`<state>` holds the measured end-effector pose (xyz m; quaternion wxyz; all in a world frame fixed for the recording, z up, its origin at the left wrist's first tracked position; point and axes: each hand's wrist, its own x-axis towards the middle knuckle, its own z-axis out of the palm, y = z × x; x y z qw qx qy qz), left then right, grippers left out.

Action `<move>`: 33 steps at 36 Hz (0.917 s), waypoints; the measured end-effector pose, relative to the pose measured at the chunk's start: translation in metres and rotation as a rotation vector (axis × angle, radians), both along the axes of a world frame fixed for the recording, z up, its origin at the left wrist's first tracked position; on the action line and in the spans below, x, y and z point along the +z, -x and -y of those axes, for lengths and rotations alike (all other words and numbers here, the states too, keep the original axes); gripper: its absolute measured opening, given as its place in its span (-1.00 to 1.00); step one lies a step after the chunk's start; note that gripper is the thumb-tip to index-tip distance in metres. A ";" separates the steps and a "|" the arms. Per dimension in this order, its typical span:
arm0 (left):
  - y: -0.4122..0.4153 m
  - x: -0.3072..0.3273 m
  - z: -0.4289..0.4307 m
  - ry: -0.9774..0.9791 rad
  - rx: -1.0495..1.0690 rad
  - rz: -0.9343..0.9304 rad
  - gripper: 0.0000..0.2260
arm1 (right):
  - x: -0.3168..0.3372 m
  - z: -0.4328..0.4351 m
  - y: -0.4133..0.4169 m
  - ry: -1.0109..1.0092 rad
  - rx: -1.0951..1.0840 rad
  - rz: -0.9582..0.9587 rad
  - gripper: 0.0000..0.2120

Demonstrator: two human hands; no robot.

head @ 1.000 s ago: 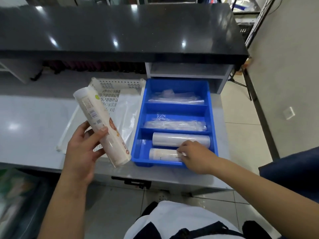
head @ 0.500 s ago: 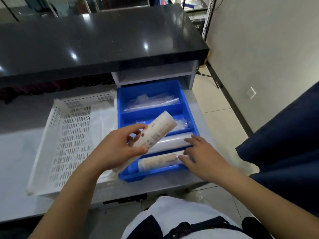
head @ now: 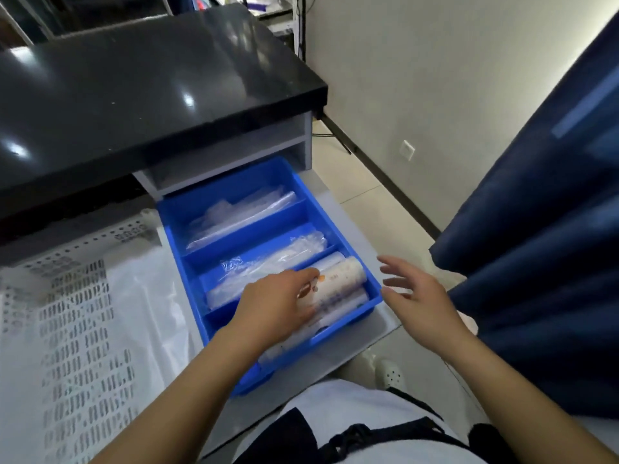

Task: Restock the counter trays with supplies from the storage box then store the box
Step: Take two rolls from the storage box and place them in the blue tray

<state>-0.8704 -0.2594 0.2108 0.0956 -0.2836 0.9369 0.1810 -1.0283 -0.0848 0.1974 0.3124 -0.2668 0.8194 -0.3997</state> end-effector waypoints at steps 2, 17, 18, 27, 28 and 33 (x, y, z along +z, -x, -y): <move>0.002 -0.007 0.000 -0.003 0.006 -0.022 -0.54 | 0.001 0.003 -0.006 -0.015 -0.001 0.015 -0.56; -0.095 0.024 -0.019 -1.260 1.155 -0.843 -0.59 | 0.013 0.031 -0.005 -0.109 0.052 -0.017 -0.58; -0.097 0.022 -0.020 -1.320 1.193 -0.823 -0.57 | 0.014 0.033 -0.004 -0.128 0.066 -0.017 -0.58; -0.063 0.004 -0.016 -1.440 1.339 -0.707 -0.52 | 0.017 0.044 0.021 -0.253 0.175 0.026 -0.52; -0.059 0.005 -0.017 -1.432 1.334 -0.705 -0.55 | 0.017 0.045 0.024 -0.254 0.188 0.044 -0.53; -0.047 0.002 -0.021 -1.393 1.305 -0.698 -0.54 | 0.018 0.049 0.035 -0.249 0.251 0.131 -0.56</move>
